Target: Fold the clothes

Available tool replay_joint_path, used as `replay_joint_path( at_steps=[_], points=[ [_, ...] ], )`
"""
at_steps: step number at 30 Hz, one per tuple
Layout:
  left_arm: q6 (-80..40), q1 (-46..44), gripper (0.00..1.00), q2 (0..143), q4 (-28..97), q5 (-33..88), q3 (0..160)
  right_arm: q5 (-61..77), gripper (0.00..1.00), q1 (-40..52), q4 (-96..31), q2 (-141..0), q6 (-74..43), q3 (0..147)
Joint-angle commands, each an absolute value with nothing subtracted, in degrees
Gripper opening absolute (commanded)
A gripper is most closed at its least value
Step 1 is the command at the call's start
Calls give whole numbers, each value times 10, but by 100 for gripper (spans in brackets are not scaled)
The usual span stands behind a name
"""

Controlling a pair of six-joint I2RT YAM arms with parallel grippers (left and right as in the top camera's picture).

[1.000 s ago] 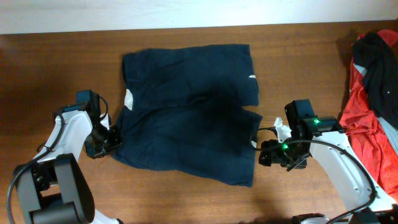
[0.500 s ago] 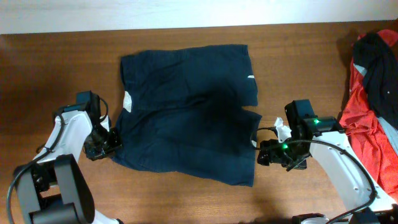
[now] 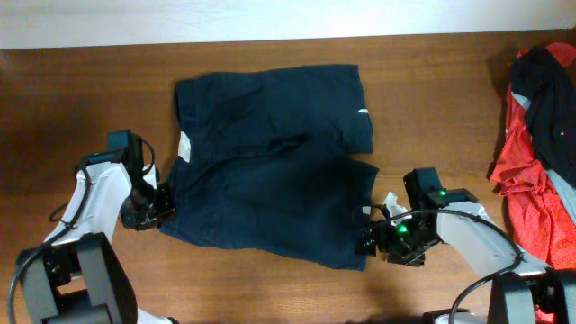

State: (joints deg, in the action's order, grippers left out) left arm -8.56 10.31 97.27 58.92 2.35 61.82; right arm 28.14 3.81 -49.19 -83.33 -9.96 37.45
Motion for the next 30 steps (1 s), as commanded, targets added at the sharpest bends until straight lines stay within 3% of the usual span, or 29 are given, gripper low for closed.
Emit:
replay_joint_path(
  at_steps=[1, 8, 12, 15, 20, 24, 30],
  points=[
    [-81, 104, 40, 961, 590, 37, 622, 313, 74, 42, -467, -841, -86, 353],
    [-81, 104, 40, 961, 590, 46, 622, 336, 57, 46, -438, -846, -95, 327],
    [-81, 104, 41, 961, 590, 52, 622, 347, 64, 86, -426, -848, -114, 327],
    [-81, 104, 41, 961, 590, 52, 622, 318, 64, 117, -414, -848, -154, 327],
    [-81, 104, 41, 961, 592, 52, 622, 303, 24, 124, -415, -848, -171, 327],
    [-81, 104, 41, 961, 592, 51, 622, 290, 4, 124, -416, -848, -170, 328],
    [-81, 104, 41, 961, 597, 51, 622, 189, 4, 124, -485, -838, -170, 392]
  ],
)
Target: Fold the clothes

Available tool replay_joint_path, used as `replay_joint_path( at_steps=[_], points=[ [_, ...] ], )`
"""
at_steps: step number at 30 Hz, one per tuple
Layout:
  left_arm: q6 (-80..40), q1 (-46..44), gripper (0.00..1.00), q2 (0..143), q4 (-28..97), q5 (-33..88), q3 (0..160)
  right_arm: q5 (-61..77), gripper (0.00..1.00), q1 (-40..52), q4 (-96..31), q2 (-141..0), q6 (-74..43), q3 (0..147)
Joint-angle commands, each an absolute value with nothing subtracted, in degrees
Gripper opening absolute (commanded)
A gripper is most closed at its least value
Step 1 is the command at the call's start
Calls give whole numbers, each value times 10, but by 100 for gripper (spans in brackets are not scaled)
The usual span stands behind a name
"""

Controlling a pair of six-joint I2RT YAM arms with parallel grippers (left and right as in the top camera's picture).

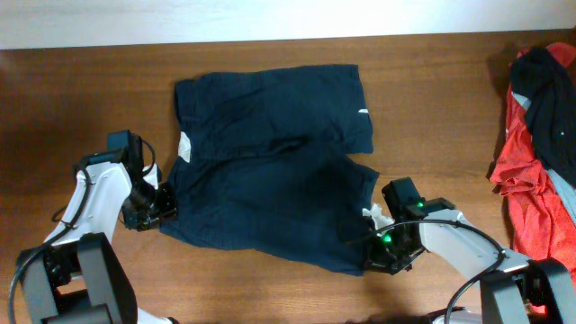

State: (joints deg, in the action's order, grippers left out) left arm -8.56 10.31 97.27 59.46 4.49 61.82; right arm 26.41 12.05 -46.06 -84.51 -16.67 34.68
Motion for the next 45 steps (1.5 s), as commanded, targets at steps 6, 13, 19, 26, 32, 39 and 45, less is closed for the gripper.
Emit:
replay_joint_path(
  at_steps=[6, 13, 19, 26, 32, 39, 45],
  points=[
    [-81, 104, 41, 961, 599, 49, 622, 84, 4, 124, -584, -819, -170, 498],
    [-81, 104, 66, 961, 630, 86, 620, 83, 4, 124, -601, -820, -170, 523],
    [-81, 104, 66, 961, 615, 98, 596, 83, 4, 124, -603, -820, -170, 523],
    [-81, 104, 63, 961, 583, 106, 532, 83, 4, 124, -602, -820, -170, 523],
    [-98, 104, 1, 961, 549, 112, 511, 83, 4, 124, -603, -820, -170, 523],
    [-98, 104, 1, 932, 592, 84, 535, 81, 4, 123, -619, -808, -171, 529],
    [-91, 104, 0, 832, 671, 60, 586, 37, 4, 124, -701, -754, -176, 590]
  ],
)
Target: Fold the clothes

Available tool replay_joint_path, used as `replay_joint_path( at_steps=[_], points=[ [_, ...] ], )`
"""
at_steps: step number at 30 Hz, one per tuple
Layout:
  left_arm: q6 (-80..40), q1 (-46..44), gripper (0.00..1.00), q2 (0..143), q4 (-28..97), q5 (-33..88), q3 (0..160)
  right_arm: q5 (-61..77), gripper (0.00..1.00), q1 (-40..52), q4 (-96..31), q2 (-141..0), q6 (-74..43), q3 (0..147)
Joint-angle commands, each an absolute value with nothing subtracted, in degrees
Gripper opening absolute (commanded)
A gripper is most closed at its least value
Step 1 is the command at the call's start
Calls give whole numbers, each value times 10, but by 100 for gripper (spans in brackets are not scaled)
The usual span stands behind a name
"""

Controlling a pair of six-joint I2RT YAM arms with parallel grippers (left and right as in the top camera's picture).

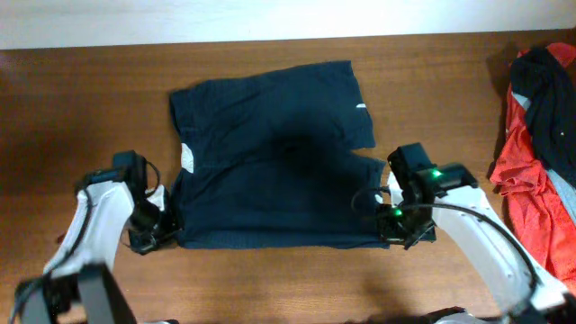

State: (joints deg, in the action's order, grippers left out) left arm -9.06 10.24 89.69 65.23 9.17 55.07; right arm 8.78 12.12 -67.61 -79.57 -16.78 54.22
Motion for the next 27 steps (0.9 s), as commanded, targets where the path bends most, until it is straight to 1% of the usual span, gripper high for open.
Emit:
replay_joint_path(
  at_steps=[1, 2, 9, 13, 17, 21, 27],
  points=[
    [-91, 104, 1, 811, 680, 60, 594, 38, 4, 124, -719, -744, -176, 606],
    [-91, 104, 0, 759, 697, 60, 612, 38, 4, 124, -765, -722, -176, 651],
    [-85, 104, 0, 649, 759, 62, 671, 42, 4, 124, -930, -703, -175, 784],
    [-80, 104, 0, 612, 790, 43, 726, 42, 4, 124, -973, -703, -175, 858],
    [-78, 104, 0, 609, 791, 35, 769, 42, 4, 124, -936, -705, -175, 904],
    [-76, 104, 0, 632, 778, 33, 771, 42, 4, 124, -861, -721, -174, 905],
    [-76, 104, 0, 700, 710, 33, 771, 42, 4, 124, -787, -817, -168, 905]
  ],
)
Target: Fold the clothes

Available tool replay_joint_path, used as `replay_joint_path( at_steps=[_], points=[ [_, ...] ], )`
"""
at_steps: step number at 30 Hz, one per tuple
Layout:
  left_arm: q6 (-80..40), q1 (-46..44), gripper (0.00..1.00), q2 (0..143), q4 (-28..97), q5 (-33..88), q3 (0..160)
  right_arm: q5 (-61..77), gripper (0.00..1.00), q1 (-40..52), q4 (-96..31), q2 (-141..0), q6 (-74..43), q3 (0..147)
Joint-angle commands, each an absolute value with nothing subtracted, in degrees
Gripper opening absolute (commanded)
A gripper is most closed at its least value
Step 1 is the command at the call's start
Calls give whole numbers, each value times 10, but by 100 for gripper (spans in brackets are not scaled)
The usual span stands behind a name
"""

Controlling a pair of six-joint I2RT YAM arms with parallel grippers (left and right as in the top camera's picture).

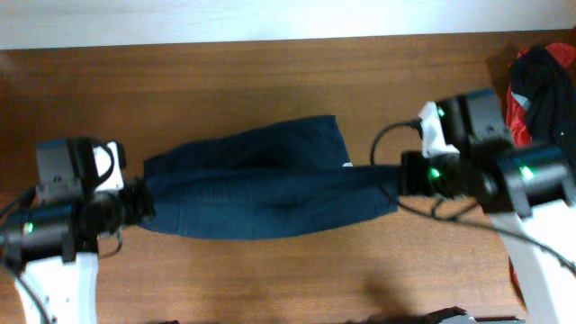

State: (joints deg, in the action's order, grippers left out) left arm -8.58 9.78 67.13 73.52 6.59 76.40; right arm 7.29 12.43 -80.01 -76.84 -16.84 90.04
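The dark navy shorts (pixel 261 189) hang stretched in a long band between my two arms, lifted above the wooden table (pixel 270 81). My left gripper (pixel 137 200) is shut on the waistband end at the left. At the right, my right gripper (pixel 396 184) is shut on the leg-hem end. Both arms are raised close to the camera. A small white tag (pixel 347 165) shows near the right end of the shorts.
A heap of red, black and grey clothes (pixel 540 99) lies at the table's right edge, behind my right arm. The white strip of the far wall runs along the top of the view.
Both grippers have risen from the table with the shorts' lower corners. The shorts, then lying partly lifted and flat, now hang stretched as a narrow band between the arms.
The shorts lay spread on the table, my left gripper at their lower left corner and my right beside the lower right hem. The right gripper then sat on that hem. Later both held the corners with the front edge drawn straight; now the shorts hang in the air.
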Motion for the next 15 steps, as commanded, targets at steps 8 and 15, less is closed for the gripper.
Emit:
replay_joint_path(
  at_steps=[8, 15],
  points=[
    [-68, 104, 0, 827, 582, 32, 771, 42, 4, 124, -712, -969, -168, 905],
    [-68, 104, 0, 923, 476, 41, 771, 42, 4, 124, -559, -1038, -163, 905]
  ],
)
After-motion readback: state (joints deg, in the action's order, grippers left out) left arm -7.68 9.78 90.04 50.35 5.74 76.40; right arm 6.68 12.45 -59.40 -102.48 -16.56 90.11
